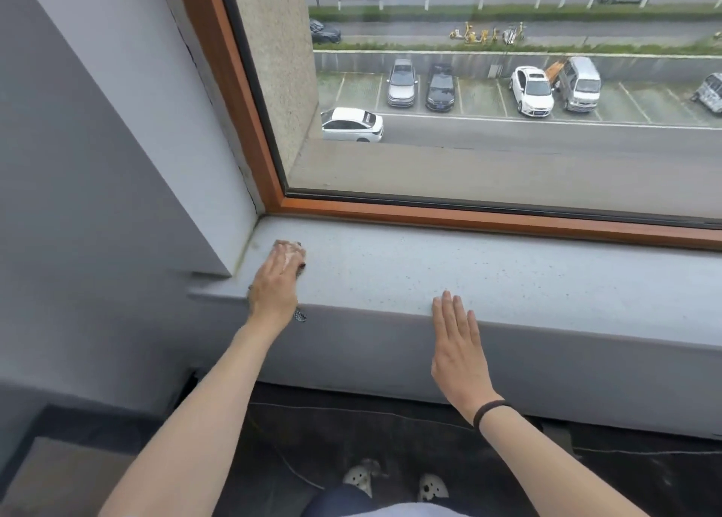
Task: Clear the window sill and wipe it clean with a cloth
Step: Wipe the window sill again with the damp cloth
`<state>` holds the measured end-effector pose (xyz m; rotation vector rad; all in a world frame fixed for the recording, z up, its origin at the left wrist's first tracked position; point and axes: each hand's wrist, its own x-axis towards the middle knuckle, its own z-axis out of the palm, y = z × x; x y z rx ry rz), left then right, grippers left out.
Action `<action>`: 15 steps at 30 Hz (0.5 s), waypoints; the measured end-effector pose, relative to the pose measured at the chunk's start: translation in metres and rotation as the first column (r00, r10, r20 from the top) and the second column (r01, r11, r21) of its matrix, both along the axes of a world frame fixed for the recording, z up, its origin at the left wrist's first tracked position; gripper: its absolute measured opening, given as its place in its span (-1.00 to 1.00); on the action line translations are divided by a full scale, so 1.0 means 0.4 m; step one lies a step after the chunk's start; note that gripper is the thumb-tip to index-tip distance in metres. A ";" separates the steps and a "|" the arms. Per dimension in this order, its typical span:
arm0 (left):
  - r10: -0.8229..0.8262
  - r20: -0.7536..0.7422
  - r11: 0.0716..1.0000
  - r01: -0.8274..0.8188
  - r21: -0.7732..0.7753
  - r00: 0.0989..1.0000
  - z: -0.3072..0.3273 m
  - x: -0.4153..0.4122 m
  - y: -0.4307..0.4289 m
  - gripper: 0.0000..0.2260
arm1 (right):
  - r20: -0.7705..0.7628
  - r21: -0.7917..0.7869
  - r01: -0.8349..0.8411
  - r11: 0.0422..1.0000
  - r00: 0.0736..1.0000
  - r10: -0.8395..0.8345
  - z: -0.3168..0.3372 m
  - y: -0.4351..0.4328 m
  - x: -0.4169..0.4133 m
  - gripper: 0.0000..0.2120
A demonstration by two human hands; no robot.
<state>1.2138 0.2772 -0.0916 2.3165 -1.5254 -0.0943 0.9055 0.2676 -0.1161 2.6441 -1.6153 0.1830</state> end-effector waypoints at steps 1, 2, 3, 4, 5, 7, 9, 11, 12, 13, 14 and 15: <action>-0.010 0.019 0.999 0.010 -0.033 1.000 0.002 -0.033 0.002 -0.55 | -0.004 -0.001 0.016 1.000 1.000 -0.016 -0.003 0.002 0.003 -0.16; -0.090 0.041 0.994 0.092 -0.059 0.995 0.000 -0.075 0.009 -0.56 | -0.005 -0.006 0.033 0.999 0.999 -0.033 -0.004 0.003 0.005 -0.17; -0.231 0.058 0.970 0.234 -0.059 0.971 -0.004 -0.112 0.030 -0.58 | 0.000 -0.007 0.051 0.999 0.999 -0.051 -0.004 0.005 0.008 -0.18; -0.387 0.074 0.920 0.390 -0.040 0.919 -0.016 -0.135 0.057 -0.56 | 0.001 -0.007 0.063 0.998 0.998 -0.063 -0.005 0.005 0.005 -0.18; -0.494 0.081 0.868 0.496 -0.013 0.866 -0.014 -0.124 0.078 -0.55 | -0.005 -0.012 0.068 0.998 0.998 -0.068 -0.004 0.005 0.005 -0.19; -0.491 0.058 0.871 0.491 0.024 0.869 -0.006 -0.029 0.076 -0.58 | -0.030 -0.035 0.067 0.997 0.997 -0.068 -0.009 0.008 0.003 -0.20; -0.286 0.009 0.957 0.286 0.045 0.958 -0.007 0.066 0.052 -0.61 | -0.044 -0.036 0.076 0.996 0.996 -0.077 -0.011 0.008 0.004 -0.18; -0.080 -0.006 0.994 0.080 0.073 0.997 -0.014 0.098 0.041 -0.55 | -0.044 -0.031 0.100 0.995 0.994 -0.101 -0.015 0.014 0.008 -0.14; -0.048 0.009 0.997 0.048 0.067 0.999 -0.018 0.076 0.042 -0.51 | -0.041 -0.019 0.110 0.994 0.993 -0.111 -0.017 0.016 0.010 -0.14; -0.054 0.027 0.997 0.052 0.053 0.998 -0.023 0.035 0.053 -0.50 | -0.040 -0.012 0.115 0.993 0.993 -0.115 -0.018 0.018 0.009 -0.13; -0.108 0.037 0.993 0.105 0.058 0.993 -0.029 -0.007 0.071 -0.50 | -0.033 -0.018 0.122 0.992 0.992 -0.122 -0.018 0.021 0.010 -0.14; -0.198 0.049 0.979 0.195 0.066 0.979 -0.028 -0.040 0.092 -0.50 | -0.024 -0.030 0.129 0.991 0.991 -0.130 -0.019 0.020 0.013 -0.14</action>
